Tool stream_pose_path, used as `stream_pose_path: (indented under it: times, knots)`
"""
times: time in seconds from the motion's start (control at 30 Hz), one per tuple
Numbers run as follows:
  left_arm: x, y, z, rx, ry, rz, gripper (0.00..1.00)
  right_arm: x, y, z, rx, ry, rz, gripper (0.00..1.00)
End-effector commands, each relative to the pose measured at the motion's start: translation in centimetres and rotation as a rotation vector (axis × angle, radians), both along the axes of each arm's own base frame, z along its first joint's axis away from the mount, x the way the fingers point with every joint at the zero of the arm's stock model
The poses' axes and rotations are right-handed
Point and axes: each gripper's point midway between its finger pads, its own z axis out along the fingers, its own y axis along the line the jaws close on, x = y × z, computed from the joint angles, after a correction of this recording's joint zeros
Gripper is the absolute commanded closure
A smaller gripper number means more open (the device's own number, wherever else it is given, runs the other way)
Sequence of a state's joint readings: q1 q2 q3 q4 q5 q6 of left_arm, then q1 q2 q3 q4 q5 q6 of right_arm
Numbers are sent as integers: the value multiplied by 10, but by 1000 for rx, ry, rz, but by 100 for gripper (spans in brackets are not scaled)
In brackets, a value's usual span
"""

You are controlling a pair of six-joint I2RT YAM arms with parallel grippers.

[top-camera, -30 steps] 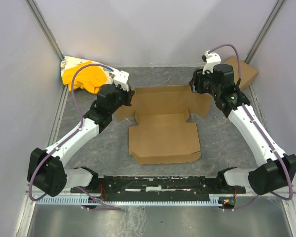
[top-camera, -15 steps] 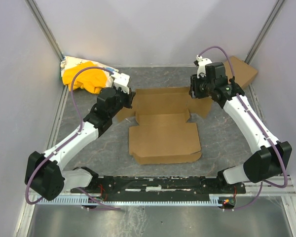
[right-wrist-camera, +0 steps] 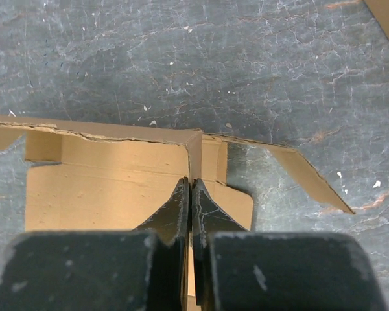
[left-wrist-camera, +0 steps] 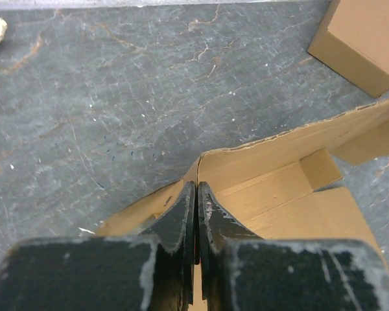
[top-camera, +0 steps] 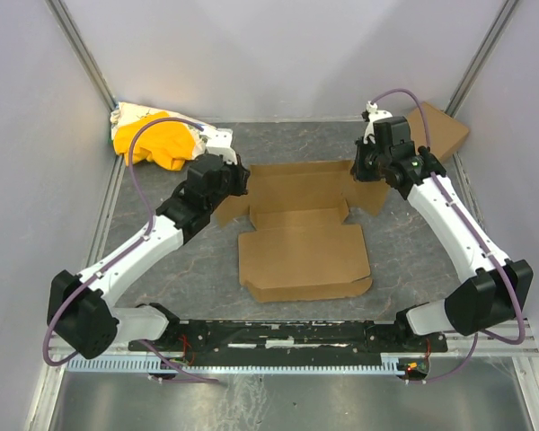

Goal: Fold the paper box

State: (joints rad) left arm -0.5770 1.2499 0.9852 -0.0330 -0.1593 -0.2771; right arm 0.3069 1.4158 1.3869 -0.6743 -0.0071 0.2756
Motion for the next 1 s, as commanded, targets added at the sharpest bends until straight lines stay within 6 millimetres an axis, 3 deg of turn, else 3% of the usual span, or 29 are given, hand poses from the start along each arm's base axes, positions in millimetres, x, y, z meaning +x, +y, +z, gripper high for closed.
stream_pose_path:
  times: [0.0, 0.33, 0.53, 0.8, 0.97]
  knots:
    - [2, -10, 14, -154, 89, 109, 92, 1, -4, 23, 69, -81, -116, 98]
    - [4, -34, -4, -73, 208, 128, 79, -5, 7, 20, 54, -82, -116, 98]
    - [2, -30, 4, -14, 189, 142, 65, -3, 8, 15, 40, -82, -119, 98]
    - [3, -26, 2, -20, 163, 160, 65, -4, 8, 7, 33, -90, -117, 98]
    - [-3, -26, 20, -75, 125, 138, 65, -3, 3, 1, 19, -131, -121, 98]
